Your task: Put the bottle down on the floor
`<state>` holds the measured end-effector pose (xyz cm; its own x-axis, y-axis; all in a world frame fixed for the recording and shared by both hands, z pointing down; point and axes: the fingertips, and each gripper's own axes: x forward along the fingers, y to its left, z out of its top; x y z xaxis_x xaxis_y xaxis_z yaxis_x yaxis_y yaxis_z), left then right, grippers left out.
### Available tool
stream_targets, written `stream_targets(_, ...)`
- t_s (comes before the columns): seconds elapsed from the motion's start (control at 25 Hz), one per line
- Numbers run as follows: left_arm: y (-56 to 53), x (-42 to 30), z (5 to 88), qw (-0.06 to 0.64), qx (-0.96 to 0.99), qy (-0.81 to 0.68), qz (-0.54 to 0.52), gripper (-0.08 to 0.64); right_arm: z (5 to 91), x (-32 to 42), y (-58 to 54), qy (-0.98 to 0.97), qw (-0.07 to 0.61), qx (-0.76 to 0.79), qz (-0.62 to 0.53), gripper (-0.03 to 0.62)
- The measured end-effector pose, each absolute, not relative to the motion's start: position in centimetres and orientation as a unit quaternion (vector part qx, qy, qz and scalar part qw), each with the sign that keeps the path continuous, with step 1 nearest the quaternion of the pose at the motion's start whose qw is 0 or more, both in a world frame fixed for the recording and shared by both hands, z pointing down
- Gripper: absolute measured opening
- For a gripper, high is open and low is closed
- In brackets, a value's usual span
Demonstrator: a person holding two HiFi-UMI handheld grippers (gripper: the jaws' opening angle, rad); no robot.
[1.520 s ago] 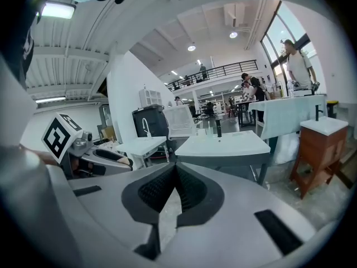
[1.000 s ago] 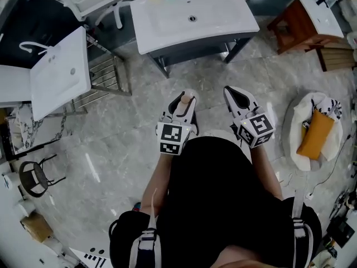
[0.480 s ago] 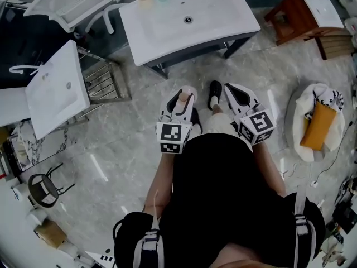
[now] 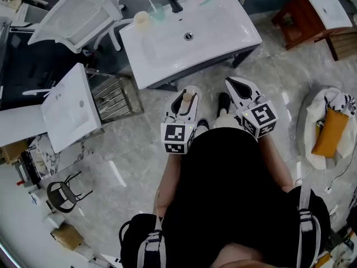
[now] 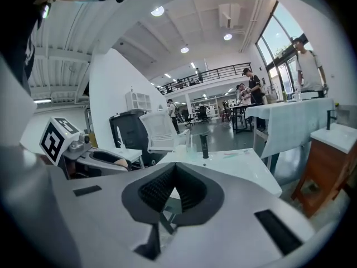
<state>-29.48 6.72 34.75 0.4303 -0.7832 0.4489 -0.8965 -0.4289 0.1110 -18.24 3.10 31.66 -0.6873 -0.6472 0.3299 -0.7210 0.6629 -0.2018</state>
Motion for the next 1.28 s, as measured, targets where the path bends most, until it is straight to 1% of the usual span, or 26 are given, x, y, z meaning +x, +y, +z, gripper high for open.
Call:
stream_targets(0.16, 2.2, -25.2, 34.0, 0.157, 0.846, -0.483, 0.163, 0.149, 32.1, -13.4, -0.4, -0.893, 0.110, 0.405, 0.164, 0.005)
stream_targets(0.4, -3.0, -17.0, 34.7, 0.142, 0.875, -0.424, 0.186, 0.149, 33.4, -4.8, -3.5, -0.861, 0.095, 0.465, 0.184, 0.005)
stream_targets(0.68, -5.4, -8.8, 36.5, 0.135, 0.911, -0.325, 0.213, 0.149, 35.1, 3.6, -3.4, -0.801, 0.086, 0.553, 0.214, 0.005)
stream_targets(0.96, -6.3, -3.0, 38.2, 0.127, 0.935, -0.231, 0.237, 0.149, 36.2, 8.2, -2.7, -0.745, 0.085, 0.619, 0.235, 0.005)
stream_targets(1.28, -7.1, 0.6, 39.4, 0.097, 0.952, -0.145, 0.252, 0.149, 36.5, 9.9, -2.9, -0.698, 0.094, 0.668, 0.242, 0.005)
